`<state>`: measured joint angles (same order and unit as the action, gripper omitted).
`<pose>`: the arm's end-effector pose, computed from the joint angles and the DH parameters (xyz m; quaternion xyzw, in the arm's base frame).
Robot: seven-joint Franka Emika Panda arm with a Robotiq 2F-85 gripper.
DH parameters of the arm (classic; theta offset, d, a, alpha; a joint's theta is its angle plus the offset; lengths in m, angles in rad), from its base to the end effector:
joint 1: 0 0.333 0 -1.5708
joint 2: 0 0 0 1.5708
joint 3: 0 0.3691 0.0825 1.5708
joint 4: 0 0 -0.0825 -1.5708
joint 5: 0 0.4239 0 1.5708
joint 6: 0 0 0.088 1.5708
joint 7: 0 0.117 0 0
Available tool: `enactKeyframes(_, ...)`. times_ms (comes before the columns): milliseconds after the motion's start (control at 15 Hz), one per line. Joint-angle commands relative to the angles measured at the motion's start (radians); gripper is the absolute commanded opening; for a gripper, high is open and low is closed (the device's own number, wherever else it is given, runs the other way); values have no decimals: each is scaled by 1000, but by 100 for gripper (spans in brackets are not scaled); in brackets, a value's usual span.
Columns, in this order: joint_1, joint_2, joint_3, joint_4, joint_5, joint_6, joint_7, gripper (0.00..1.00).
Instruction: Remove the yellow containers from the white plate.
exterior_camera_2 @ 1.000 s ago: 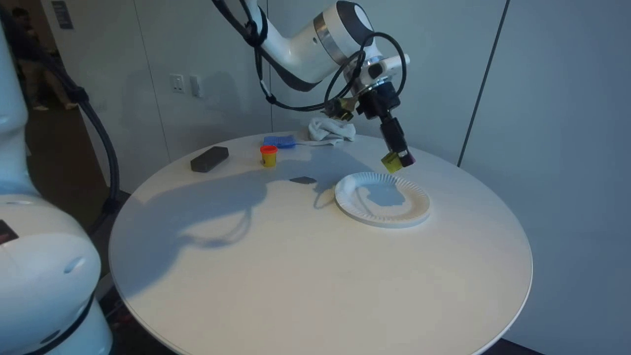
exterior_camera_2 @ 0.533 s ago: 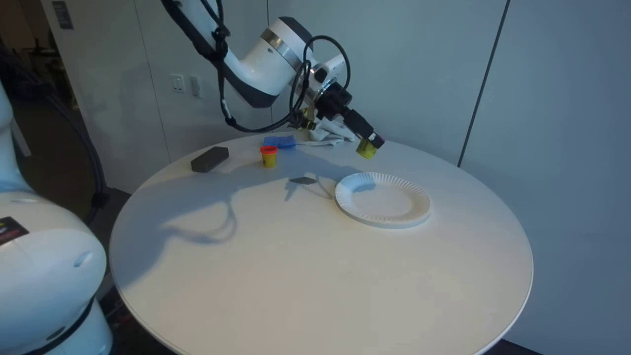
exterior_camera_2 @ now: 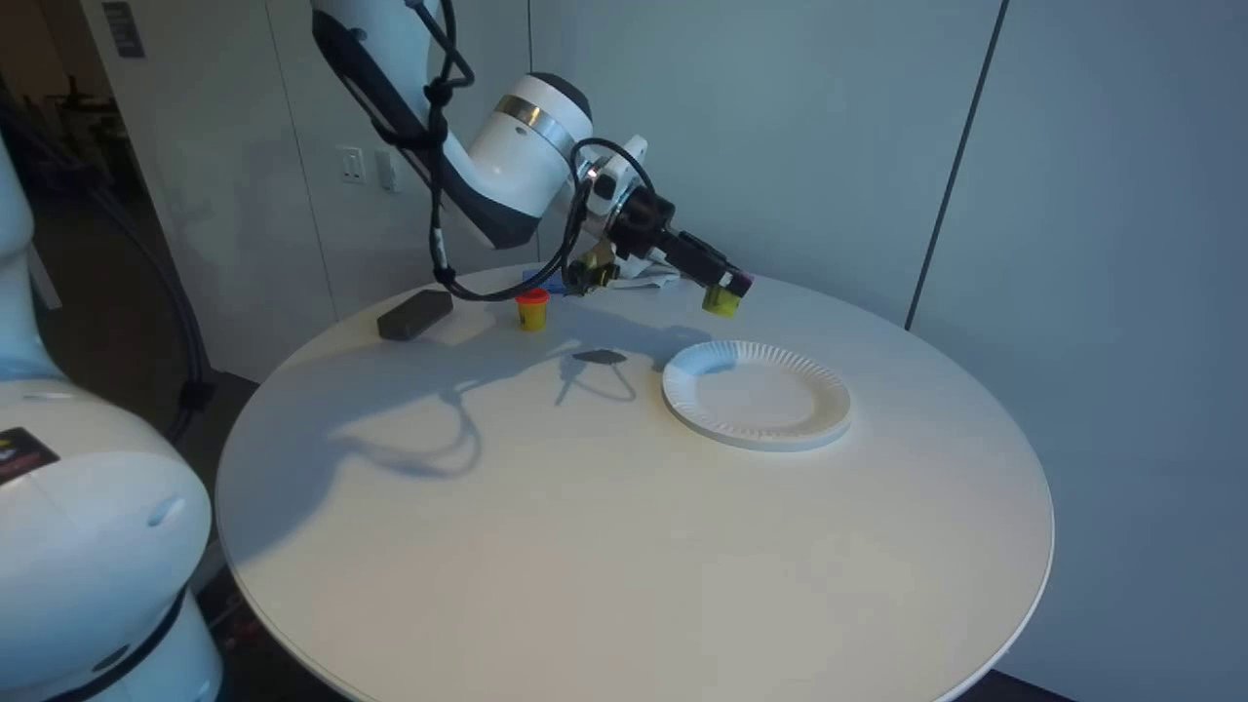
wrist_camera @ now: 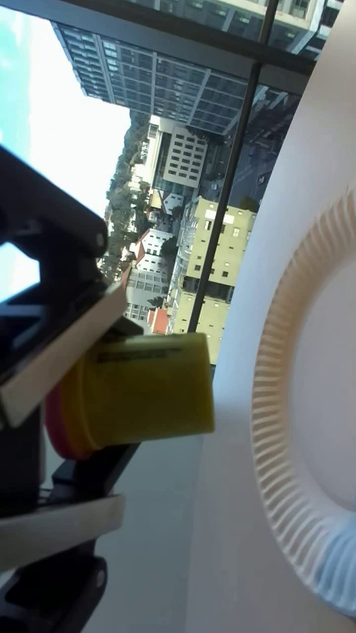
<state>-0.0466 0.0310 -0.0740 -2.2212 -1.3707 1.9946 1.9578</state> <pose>0.5536 -0.1365 0.4049 0.6752 -0.4929 0.3683 0.4068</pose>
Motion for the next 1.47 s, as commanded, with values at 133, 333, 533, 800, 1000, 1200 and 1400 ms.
enactKeyframes(133,35,-28,55,-61,-157,107,2,23)
enactKeyframes(333,38,-24,65,-85,-200,244,-24,23)
enactKeyframes(533,25,-24,53,-93,-233,378,-31,23)
enactKeyframes(800,4,-12,34,-77,-251,468,-3,23)
enactKeyframes(1000,-7,1,23,-67,-277,499,16,23)
enactKeyframes(1200,-6,10,24,-55,-405,469,114,23)
enactKeyframes(1400,-8,26,25,-44,-542,465,230,23)
